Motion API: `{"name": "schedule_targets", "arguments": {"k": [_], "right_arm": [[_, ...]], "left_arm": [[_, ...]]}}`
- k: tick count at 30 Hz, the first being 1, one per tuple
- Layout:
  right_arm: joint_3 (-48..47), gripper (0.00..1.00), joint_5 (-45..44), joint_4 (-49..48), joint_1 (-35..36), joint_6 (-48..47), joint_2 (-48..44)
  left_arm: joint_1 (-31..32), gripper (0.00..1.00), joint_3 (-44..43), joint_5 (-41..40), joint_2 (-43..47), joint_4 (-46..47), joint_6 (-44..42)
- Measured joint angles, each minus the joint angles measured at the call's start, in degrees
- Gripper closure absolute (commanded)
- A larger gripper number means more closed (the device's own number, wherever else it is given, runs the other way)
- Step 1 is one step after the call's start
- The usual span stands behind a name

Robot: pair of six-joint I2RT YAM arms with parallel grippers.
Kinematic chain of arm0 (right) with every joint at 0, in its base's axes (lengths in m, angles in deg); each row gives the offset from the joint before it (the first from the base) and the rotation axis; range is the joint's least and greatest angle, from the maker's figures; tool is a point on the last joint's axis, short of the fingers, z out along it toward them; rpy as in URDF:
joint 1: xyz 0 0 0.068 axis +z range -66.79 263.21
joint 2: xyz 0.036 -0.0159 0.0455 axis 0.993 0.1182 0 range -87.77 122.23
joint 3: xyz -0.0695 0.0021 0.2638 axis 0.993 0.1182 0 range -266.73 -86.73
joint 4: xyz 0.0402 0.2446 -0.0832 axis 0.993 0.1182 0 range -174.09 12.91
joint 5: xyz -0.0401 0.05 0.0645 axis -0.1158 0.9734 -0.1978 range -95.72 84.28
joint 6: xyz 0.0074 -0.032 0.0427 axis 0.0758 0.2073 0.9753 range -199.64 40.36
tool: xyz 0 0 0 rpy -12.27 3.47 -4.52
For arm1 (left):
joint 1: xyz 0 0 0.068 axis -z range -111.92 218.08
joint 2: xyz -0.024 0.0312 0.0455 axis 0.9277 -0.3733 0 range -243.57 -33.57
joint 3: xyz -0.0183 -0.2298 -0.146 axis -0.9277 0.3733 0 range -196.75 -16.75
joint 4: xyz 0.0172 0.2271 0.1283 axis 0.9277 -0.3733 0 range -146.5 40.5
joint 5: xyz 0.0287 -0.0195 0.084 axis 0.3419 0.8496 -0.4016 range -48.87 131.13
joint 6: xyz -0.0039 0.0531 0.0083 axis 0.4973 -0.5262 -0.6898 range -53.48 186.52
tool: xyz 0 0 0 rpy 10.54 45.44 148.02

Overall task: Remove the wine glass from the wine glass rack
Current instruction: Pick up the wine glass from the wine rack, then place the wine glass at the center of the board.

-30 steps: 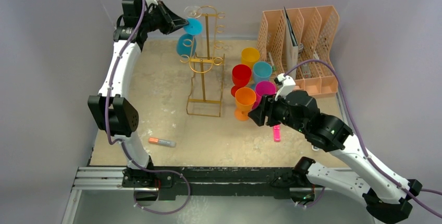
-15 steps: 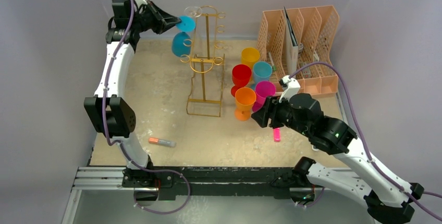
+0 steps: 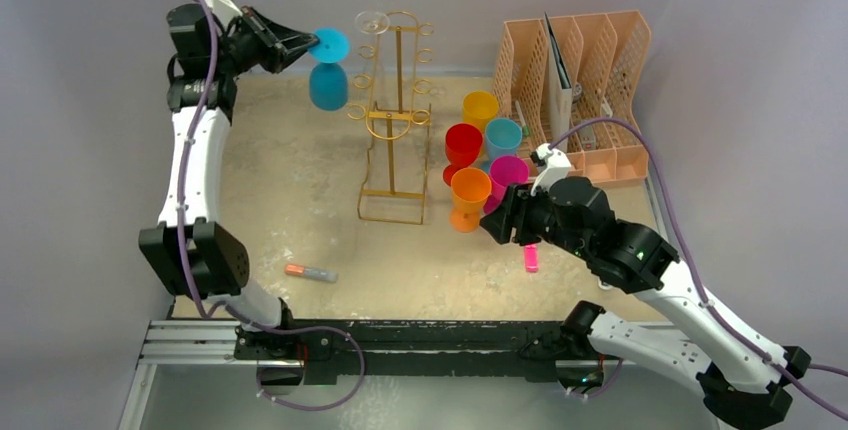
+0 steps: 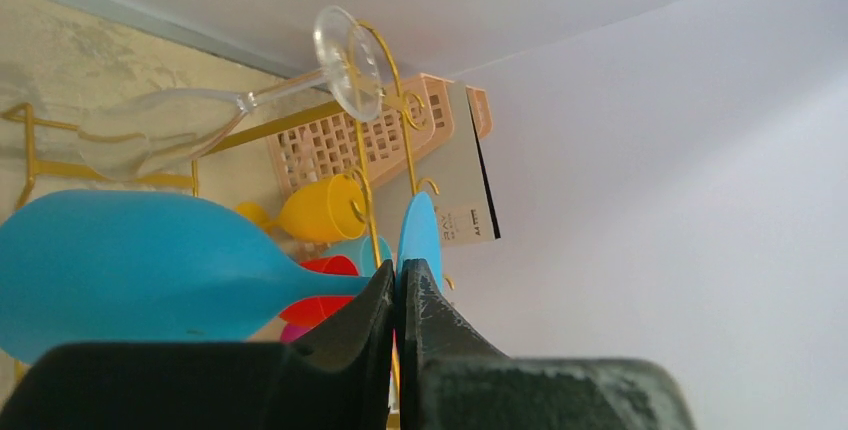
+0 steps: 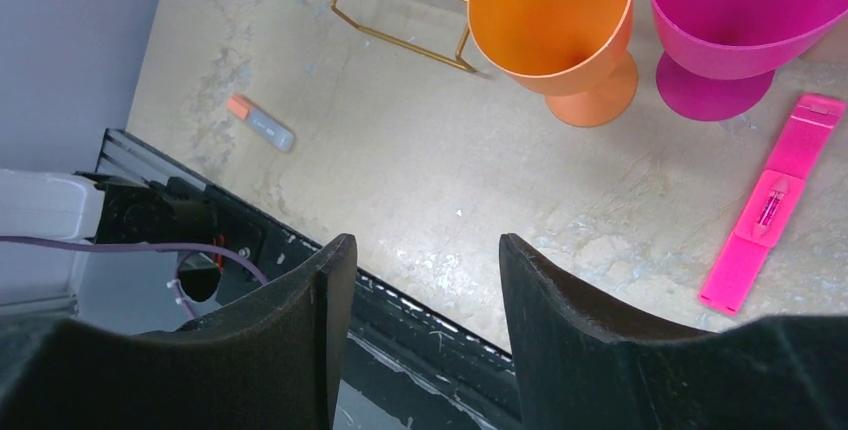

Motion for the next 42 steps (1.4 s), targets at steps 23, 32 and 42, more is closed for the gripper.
{"name": "schedule_targets", "arguments": {"k": [23, 32, 42], "right_arm": [[3.2, 0.38, 0.7, -1.7, 0.0, 4.9, -1.6], [1.1, 0.31, -0.7, 3.5, 0.0, 7.1, 1.4], [3.3, 0.26, 5.8, -1.1, 0.0, 8.0, -2.4]], "left_arm": [[-1.4, 1.0, 35.2, -17.4, 42.9, -22.7, -22.0], [-0.9, 1.0, 40.4, -11.3, 48.3, -34.6, -30.9], [5.2, 1.0, 43.8, 4.8, 46.7, -32.7, -35.3]]}}
